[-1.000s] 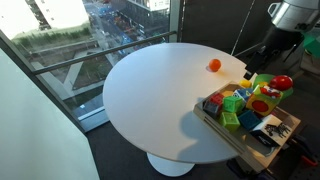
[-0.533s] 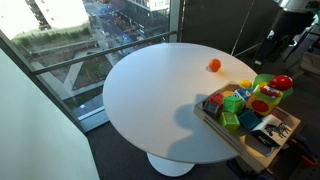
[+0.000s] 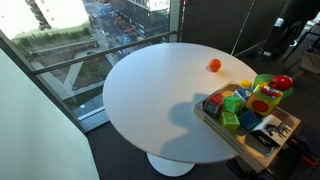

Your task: Pick up the square plush toy from the table and put it in the box.

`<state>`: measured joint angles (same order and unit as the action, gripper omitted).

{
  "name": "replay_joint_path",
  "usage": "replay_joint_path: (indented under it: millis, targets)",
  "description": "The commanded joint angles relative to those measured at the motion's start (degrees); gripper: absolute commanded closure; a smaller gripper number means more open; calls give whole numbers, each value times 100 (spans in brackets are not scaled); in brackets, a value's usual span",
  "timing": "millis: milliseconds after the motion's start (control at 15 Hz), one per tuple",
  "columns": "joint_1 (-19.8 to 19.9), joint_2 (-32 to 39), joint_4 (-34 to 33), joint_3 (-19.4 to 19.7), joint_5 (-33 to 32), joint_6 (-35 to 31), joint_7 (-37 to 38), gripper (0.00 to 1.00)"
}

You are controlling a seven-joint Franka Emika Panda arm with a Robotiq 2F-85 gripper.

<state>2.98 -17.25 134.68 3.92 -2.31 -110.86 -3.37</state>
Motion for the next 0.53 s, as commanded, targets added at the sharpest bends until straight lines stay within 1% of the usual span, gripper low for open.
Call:
replay_joint_path:
  millis: [0,467]
  targets:
    - [14,-205,-42,3,-18,71,-54,0]
    - [5,-156,-9,-11,3,-5,-3,0]
